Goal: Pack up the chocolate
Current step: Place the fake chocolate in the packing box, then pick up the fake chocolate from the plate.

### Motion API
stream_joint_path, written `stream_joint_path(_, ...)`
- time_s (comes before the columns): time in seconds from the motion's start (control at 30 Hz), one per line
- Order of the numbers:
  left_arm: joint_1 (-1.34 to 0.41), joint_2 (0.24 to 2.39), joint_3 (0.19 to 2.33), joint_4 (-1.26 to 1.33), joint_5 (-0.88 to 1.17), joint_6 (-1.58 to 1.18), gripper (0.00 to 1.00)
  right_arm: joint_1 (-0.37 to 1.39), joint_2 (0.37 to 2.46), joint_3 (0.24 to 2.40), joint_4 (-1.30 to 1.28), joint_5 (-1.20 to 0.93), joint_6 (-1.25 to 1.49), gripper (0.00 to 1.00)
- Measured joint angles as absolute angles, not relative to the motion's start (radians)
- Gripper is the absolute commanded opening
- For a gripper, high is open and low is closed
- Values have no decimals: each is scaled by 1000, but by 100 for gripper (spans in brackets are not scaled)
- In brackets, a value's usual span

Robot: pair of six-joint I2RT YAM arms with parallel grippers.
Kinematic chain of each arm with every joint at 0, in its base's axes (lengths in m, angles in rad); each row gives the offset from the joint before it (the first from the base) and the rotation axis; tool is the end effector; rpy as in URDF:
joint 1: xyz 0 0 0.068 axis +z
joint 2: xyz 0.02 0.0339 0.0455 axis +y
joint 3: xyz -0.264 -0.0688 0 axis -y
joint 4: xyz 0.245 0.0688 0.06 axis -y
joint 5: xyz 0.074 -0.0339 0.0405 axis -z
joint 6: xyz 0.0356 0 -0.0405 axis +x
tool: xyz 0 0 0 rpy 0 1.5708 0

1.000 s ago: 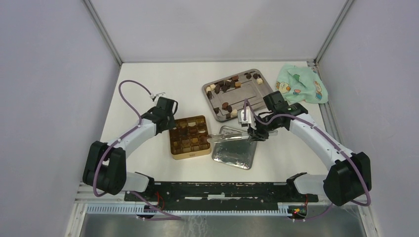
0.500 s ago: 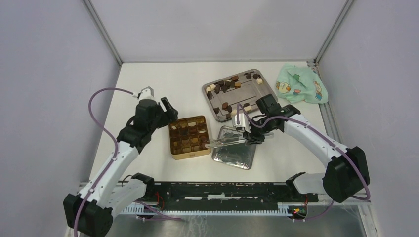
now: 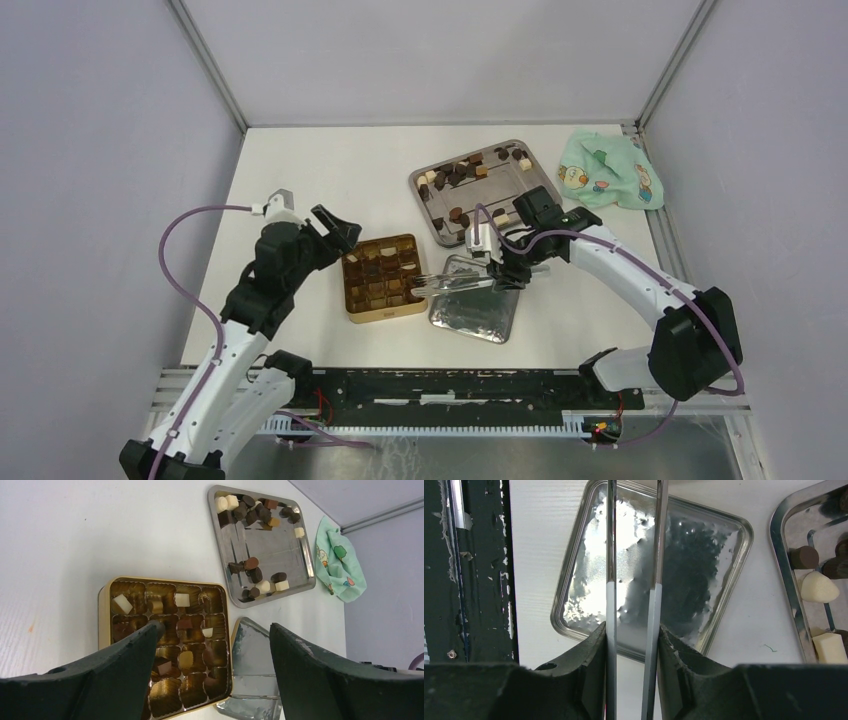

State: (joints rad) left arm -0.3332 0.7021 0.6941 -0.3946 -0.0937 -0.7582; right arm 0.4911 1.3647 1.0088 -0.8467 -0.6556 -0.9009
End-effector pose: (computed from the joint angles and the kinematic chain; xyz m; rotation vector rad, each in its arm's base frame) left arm 0.1566 -0.0507 0.2992 -0.4880 1.9644 -0.6130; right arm 0.2131 0.1386 0.2474 -1.7625 1.8572 0.7540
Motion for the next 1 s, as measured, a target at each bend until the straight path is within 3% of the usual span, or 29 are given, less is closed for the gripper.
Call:
stream_joint_path(0.23, -333, 681, 694, -383, -72, -775, 88, 490, 1370, 1019, -839, -683, -883, 39)
stream_joint_path(0.37, -333, 669, 686, -350, -45, -796, 98, 454, 1370, 1042, -844, -744, -865, 38)
stream_joint_path(0.57, -333, 638, 612, -259, 14, -854, 100, 250, 1410, 1149, -815, -831, -796, 38)
stream_joint_path(1.0, -333, 598, 552, -208, 72, -900, 100, 110, 1568, 1211, -730, -544, -731, 39)
